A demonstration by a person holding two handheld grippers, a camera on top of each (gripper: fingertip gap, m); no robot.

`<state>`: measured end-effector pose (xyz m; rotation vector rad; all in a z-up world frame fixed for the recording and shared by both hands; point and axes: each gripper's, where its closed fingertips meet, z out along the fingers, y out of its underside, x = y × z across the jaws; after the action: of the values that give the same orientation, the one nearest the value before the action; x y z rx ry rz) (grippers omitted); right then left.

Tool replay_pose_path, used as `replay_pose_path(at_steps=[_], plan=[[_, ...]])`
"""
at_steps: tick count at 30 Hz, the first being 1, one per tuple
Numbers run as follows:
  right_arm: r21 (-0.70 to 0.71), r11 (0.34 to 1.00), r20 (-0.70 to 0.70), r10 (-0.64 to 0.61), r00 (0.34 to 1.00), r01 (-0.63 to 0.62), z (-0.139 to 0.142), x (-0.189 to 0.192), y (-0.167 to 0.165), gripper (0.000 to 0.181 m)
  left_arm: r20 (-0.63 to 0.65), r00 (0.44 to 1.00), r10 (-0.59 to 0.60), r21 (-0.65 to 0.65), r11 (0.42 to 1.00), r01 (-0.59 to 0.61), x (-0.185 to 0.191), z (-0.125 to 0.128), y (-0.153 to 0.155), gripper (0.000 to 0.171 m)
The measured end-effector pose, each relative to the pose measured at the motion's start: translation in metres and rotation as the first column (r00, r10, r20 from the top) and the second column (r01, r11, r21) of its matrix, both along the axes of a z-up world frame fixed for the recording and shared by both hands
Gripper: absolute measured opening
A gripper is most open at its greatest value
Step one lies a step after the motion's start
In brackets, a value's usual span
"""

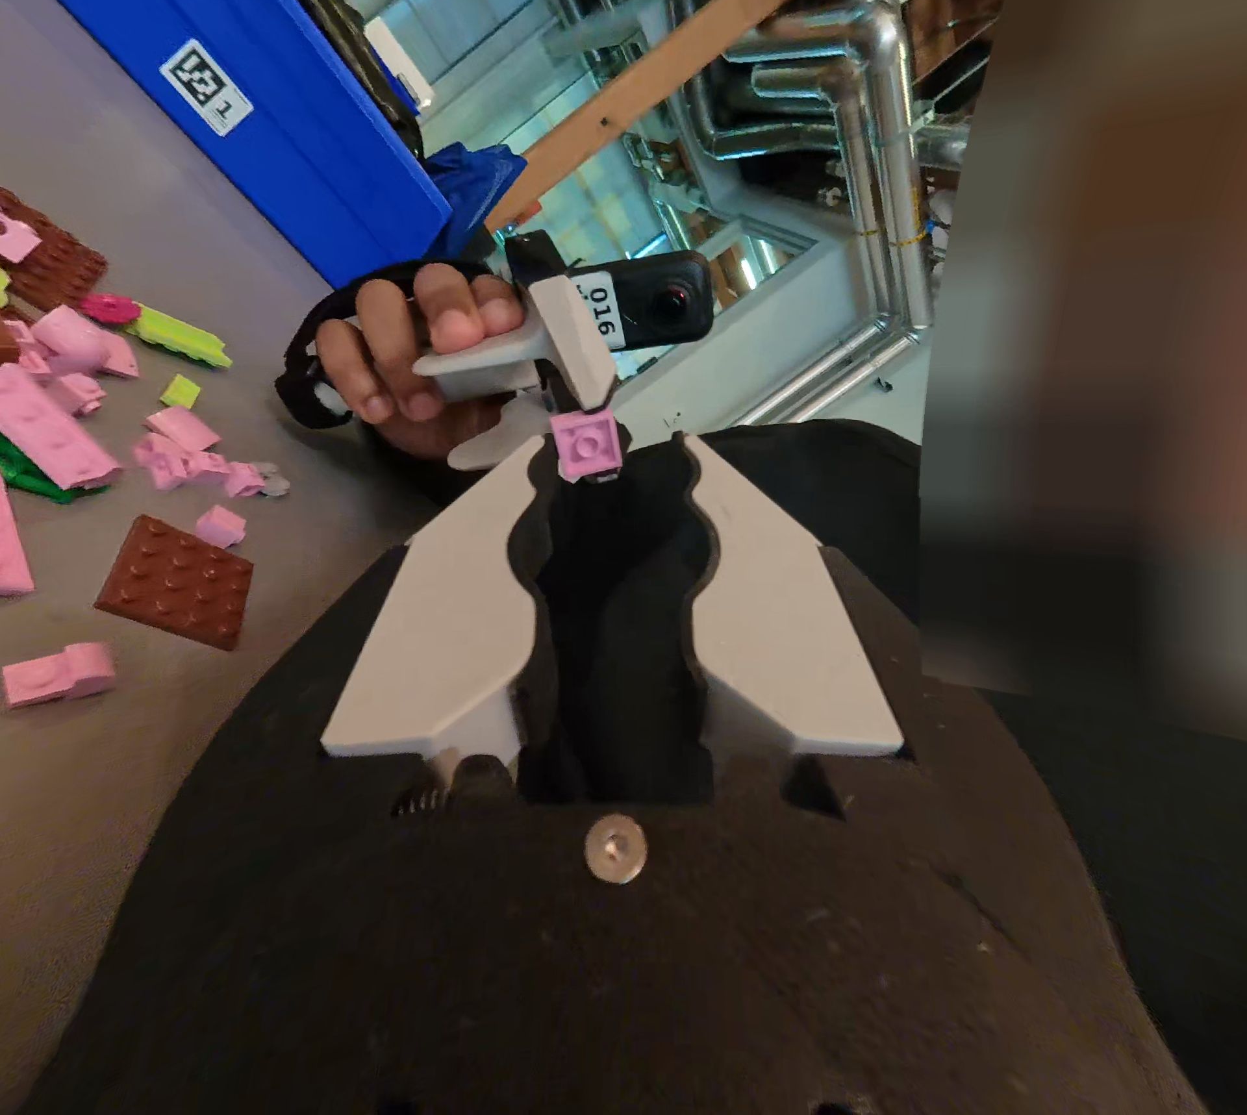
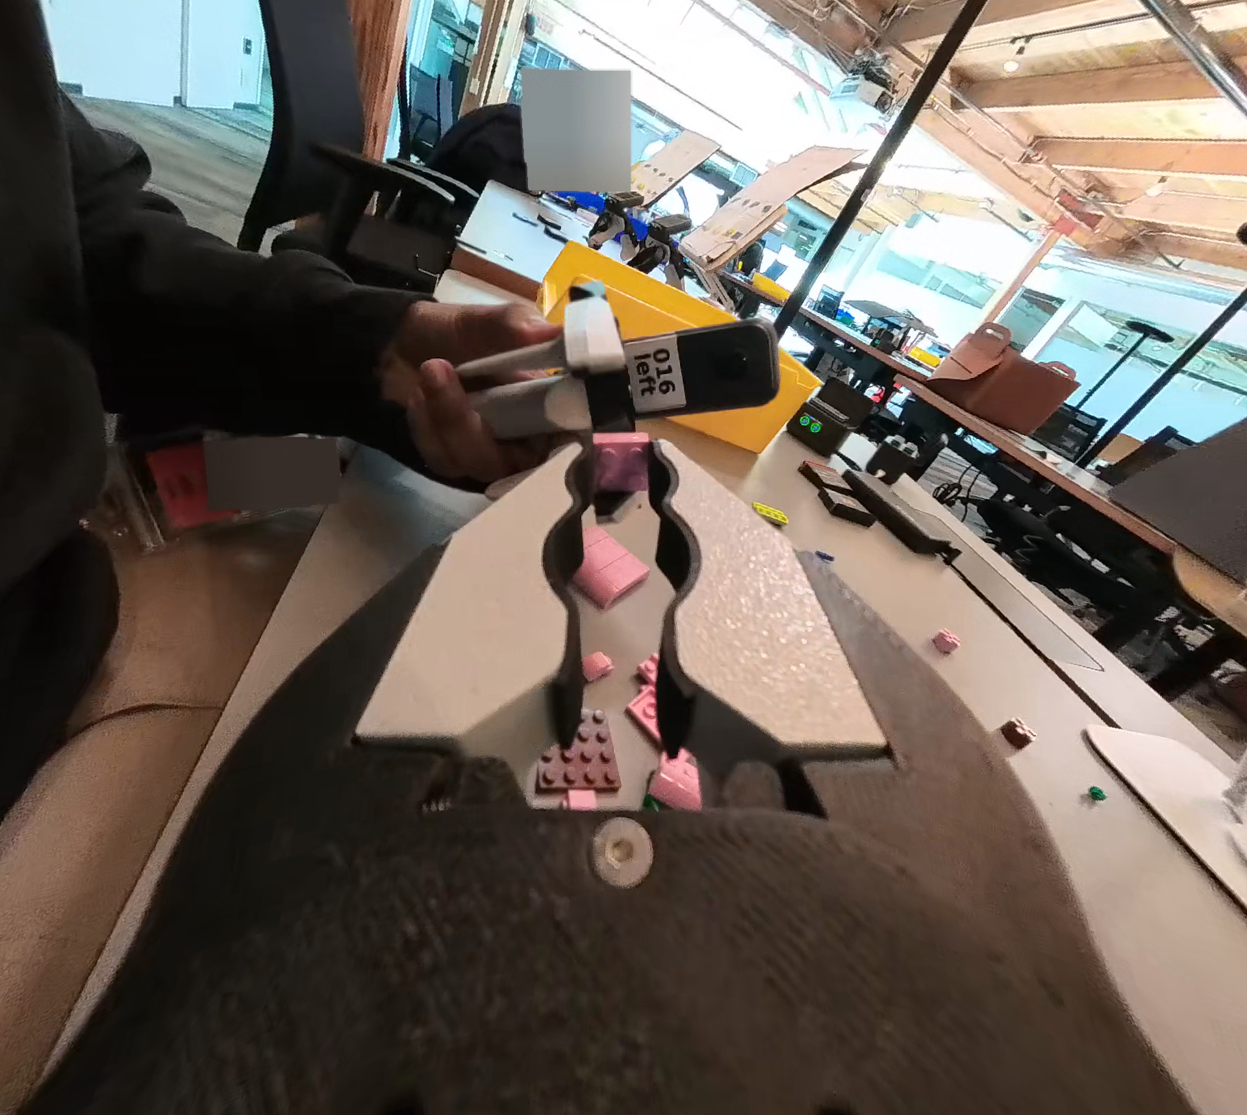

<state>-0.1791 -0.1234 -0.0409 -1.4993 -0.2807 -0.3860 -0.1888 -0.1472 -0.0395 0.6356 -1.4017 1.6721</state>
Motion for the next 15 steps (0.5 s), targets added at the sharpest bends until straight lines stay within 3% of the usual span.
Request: replay_pose_path(at_steps=[6, 15], plan=[[-0.006, 1.000, 0.018, -0.009, 1.000, 0.009, -0.001, 0.001, 0.000, 0.012, -0.002, 0.999, 0.047, 0.037, 0.998, -0.047, 0.009, -0.006, 0.006, 0.015], [-0.087, 0.991, 0.119, -0.089, 0.989, 0.100, -0.014, 0.008, 0.002, 0.012, 0.017, 0.994, 0.111, 0.118, 0.987, -0.112, 0.020, -0.018, 0.011, 0.012]])
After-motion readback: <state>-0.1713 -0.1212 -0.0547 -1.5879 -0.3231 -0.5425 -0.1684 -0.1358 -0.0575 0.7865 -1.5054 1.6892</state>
